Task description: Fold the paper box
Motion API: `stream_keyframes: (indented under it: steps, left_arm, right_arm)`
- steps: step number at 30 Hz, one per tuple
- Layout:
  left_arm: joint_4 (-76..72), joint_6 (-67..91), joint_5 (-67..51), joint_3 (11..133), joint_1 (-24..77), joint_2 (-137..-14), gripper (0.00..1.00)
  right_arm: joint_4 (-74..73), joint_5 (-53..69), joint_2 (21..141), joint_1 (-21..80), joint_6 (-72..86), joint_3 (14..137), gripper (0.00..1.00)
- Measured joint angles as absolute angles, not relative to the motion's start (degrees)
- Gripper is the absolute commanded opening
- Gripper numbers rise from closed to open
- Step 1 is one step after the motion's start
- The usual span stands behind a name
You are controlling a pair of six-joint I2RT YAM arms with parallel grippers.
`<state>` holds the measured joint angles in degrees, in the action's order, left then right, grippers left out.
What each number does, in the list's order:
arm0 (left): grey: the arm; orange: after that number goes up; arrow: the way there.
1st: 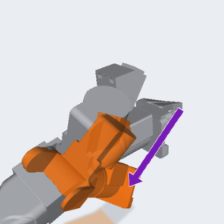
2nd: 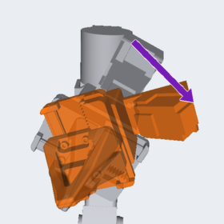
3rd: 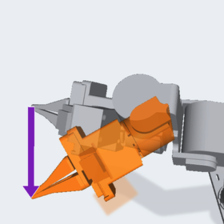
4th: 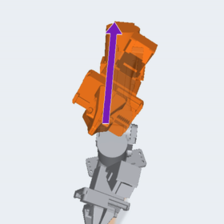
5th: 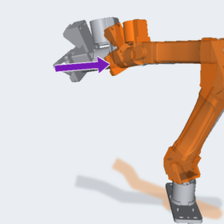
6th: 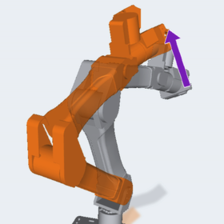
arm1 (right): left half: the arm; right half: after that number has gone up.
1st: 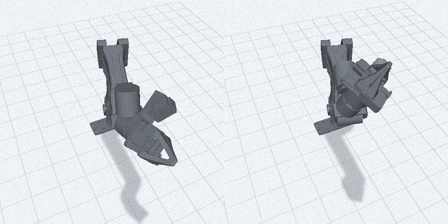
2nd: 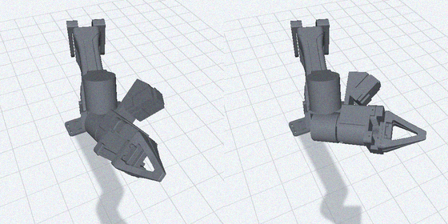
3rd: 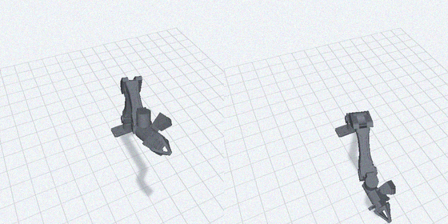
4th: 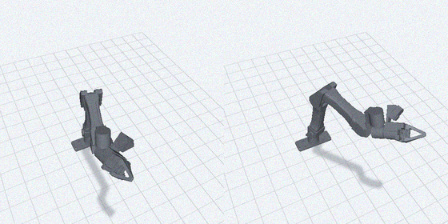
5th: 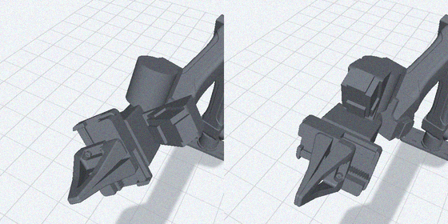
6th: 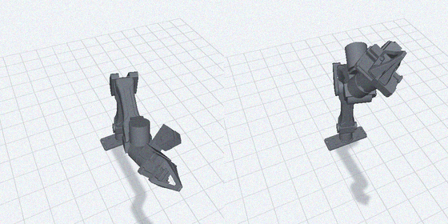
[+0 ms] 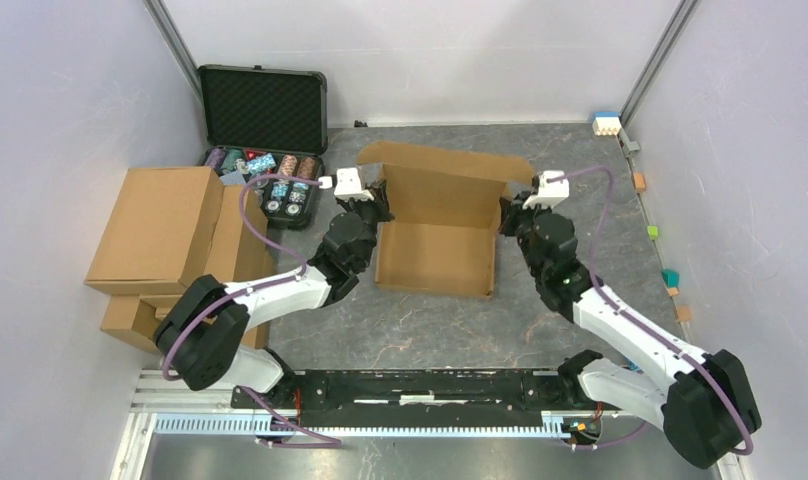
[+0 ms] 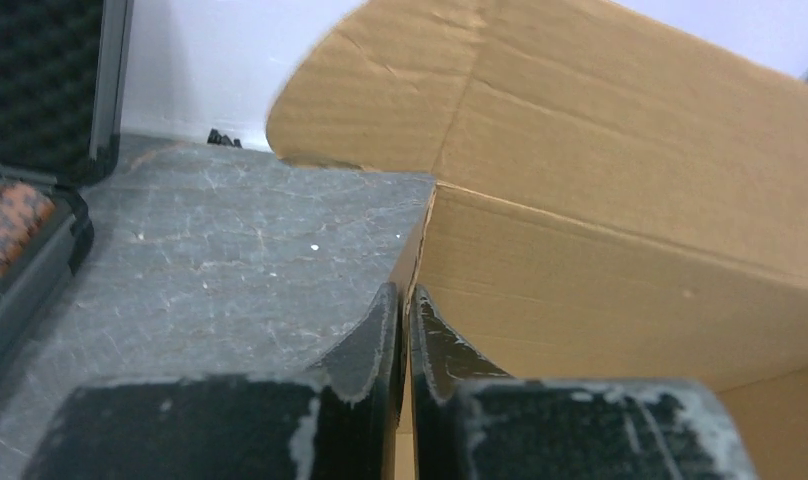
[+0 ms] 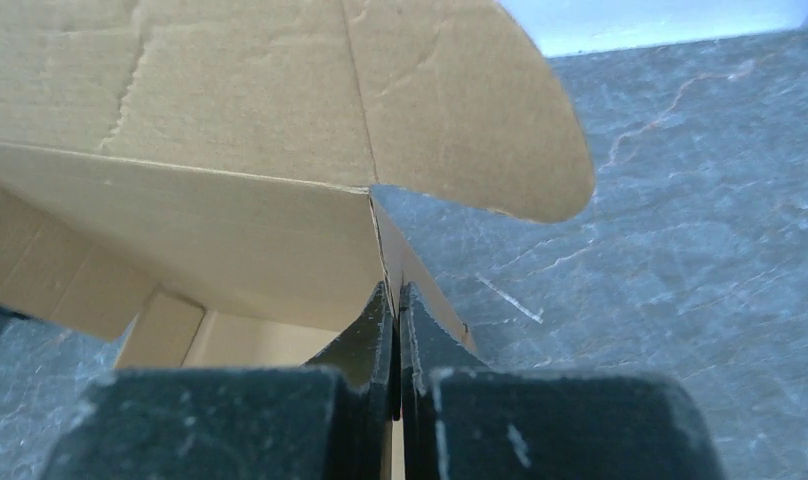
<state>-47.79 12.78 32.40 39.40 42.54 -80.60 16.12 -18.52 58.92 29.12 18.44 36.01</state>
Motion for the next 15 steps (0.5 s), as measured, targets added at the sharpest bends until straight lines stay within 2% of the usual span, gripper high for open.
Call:
stream_keyframes:
  steps: [6,10,15]
  left_arm:
    - [-50.68,18.94,35.68,37.17,43.09,-83.00,0.17]
    - [-54.54,19.92,36.03,34.17,44.99,-82.96,0.12]
    - [-55.96,20.05,35.57,30.57,46.09,-81.45,0.03]
  right_arm:
    - [34.00,-22.20,58.22,32.91,19.49,23.29,0.00]
    - [39.62,-23.66,56.69,33.26,20.82,19.27,0.00]
    - [39.79,-25.82,55.16,34.22,22.46,18.22,0.00]
